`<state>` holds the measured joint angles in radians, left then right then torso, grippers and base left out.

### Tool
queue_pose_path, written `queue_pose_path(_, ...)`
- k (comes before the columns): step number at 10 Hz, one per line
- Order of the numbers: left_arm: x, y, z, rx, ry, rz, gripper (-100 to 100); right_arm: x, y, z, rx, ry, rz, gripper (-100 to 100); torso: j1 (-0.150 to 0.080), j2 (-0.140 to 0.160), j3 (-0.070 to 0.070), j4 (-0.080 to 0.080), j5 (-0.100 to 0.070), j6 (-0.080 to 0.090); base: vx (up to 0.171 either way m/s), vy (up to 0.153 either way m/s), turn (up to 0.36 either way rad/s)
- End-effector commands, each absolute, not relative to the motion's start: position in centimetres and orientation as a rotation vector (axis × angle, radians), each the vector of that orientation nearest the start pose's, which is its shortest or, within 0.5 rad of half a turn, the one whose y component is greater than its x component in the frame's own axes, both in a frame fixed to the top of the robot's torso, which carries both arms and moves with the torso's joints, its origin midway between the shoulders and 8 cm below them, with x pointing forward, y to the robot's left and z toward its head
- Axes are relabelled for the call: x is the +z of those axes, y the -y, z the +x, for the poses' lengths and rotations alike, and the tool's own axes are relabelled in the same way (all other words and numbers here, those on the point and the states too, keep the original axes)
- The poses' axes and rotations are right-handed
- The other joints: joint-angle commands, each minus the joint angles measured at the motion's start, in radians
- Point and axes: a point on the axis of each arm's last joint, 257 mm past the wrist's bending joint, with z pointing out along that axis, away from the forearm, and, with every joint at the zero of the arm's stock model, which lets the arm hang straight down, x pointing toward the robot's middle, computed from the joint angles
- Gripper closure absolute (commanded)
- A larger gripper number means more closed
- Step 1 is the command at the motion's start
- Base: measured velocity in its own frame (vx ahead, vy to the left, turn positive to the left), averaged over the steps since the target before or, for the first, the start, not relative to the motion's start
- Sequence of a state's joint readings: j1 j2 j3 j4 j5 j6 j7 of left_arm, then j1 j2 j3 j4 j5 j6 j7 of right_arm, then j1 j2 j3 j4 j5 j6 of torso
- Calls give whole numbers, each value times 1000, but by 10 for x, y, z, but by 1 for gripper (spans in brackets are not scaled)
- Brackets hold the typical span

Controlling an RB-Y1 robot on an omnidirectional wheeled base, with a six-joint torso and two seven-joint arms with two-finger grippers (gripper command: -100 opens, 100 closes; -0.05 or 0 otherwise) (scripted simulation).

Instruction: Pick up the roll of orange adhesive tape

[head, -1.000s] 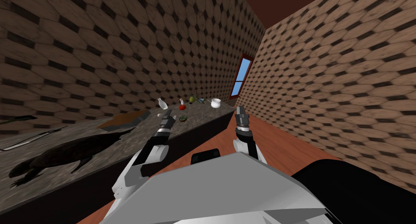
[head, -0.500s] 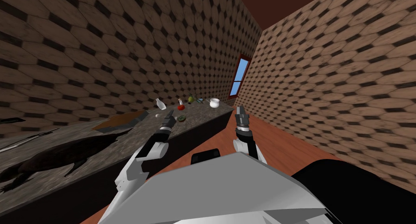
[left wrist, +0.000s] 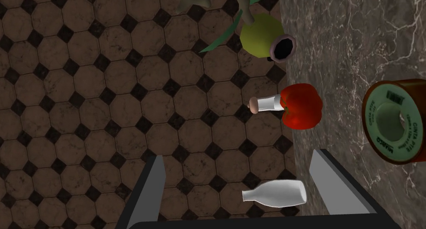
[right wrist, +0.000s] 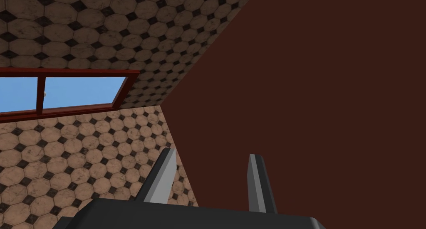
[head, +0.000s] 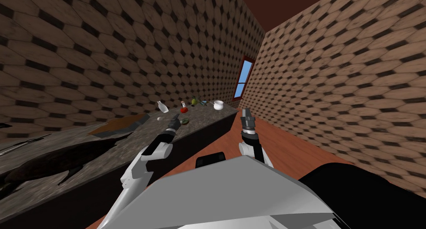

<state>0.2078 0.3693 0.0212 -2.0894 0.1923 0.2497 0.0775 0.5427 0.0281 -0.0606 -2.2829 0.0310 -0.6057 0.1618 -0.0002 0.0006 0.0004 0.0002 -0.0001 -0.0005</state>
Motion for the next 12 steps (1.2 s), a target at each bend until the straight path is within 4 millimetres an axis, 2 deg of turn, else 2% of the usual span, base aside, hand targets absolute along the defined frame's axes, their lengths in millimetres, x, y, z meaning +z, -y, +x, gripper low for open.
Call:
queue_pose_path(1, -129, -299, 493, -1168, -1286, -1109, -100, 32, 297, 318, 1069, -598, 533, 0, 0, 0, 0, 0, 0, 0, -12, -15, -77)
queue_pose_path(4, -144, -301, 493, -1132, -1324, -1154, -100, 32, 297, 318, 1069, -598, 533, 0, 0, 0, 0, 0, 0, 0, -7, -6, -22)
queue_pose_path(5, -150, -308, 501, -1117, -1340, -1190, -100, 32, 297, 318, 1069, -598, 533, 0, 0, 0, 0, 0, 0, 0, -12, -10, -136)
queue_pose_path(7, -162, -311, 500, -1087, -1369, -1226, -100, 32, 297, 318, 1069, -598, 533, 0, 0, 0, 0, 0, 0, 0, -8, -7, -11)
queue_pose_path(8, -166, -318, 508, -1073, -1377, -1260, -100, 32, 297, 318, 1068, -598, 533, 0, 0, 0, 0, 0, 0, 0, -10, -13, -105)
queue_pose_path(10, -179, -321, 506, -1038, -1408, -1300, -100, 32, 297, 318, 1069, -598, 533, 0, 0, 0, 0, 0, 0, 0, -8, -4, -32)
queue_pose_path(11, -181, -330, 514, -1025, -1409, -1333, -100, 32, 297, 318, 1068, -598, 533, 0, 0, 0, 0, 0, 0, 0, -11, -6, -103)
queue_pose_path(12, -188, -331, 512, -1006, -1425, -1353, -100, 32, 297, 318, 1069, -598, 533, 0, 0, 0, 0, 0, 0, 0, -11, -2, -74)
